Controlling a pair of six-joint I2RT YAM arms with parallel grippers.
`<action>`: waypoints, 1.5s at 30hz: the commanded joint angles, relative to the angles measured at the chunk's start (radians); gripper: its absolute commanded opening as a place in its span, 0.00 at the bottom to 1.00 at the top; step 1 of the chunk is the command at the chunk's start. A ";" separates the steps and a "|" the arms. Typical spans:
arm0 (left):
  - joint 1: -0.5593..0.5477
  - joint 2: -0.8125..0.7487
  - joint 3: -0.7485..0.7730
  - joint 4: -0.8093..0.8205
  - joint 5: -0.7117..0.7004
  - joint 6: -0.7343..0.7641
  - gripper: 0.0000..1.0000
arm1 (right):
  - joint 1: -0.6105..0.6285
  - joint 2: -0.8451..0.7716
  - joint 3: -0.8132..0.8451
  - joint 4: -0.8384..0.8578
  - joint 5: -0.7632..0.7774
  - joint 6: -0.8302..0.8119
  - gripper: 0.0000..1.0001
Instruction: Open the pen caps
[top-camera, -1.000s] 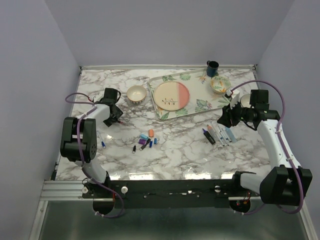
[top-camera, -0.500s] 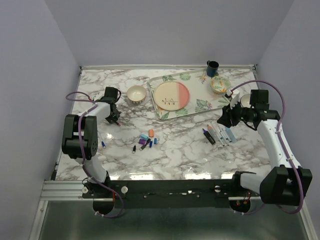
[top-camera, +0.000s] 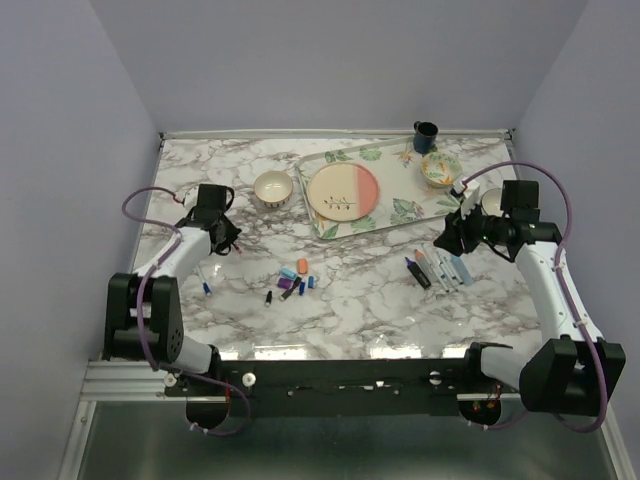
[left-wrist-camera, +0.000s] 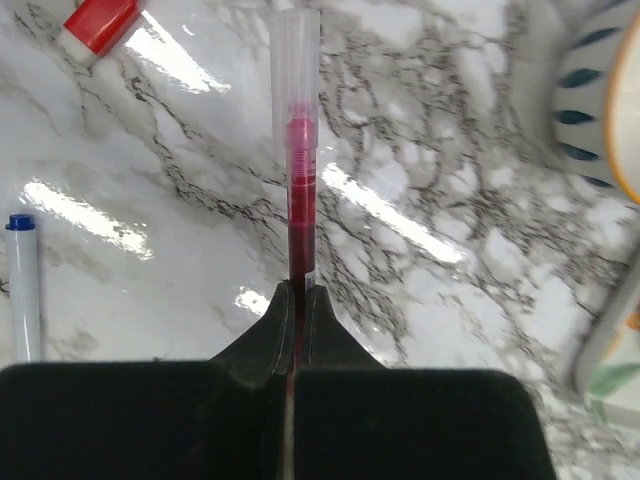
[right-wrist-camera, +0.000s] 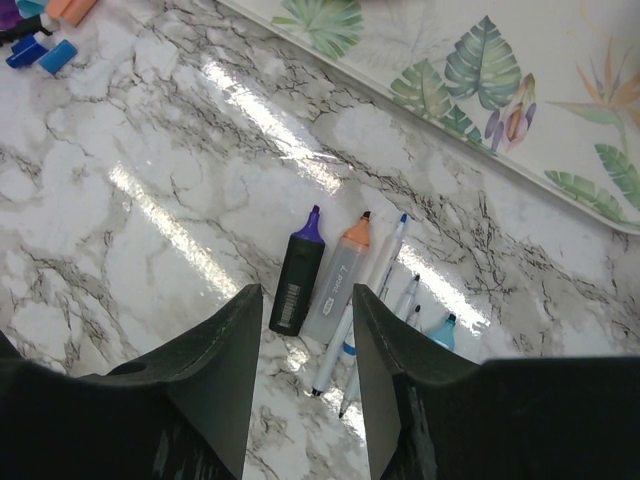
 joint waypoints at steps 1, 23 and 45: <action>-0.003 -0.218 -0.157 0.211 0.182 0.066 0.00 | 0.006 -0.040 -0.015 -0.013 -0.063 -0.025 0.49; -0.434 -0.801 -0.540 0.713 0.436 -0.093 0.00 | 0.005 -0.187 -0.066 -0.010 -0.320 -0.095 0.50; -0.913 -0.525 -0.436 0.959 0.115 0.042 0.00 | 0.003 -0.181 -0.035 -0.006 -0.581 0.084 0.53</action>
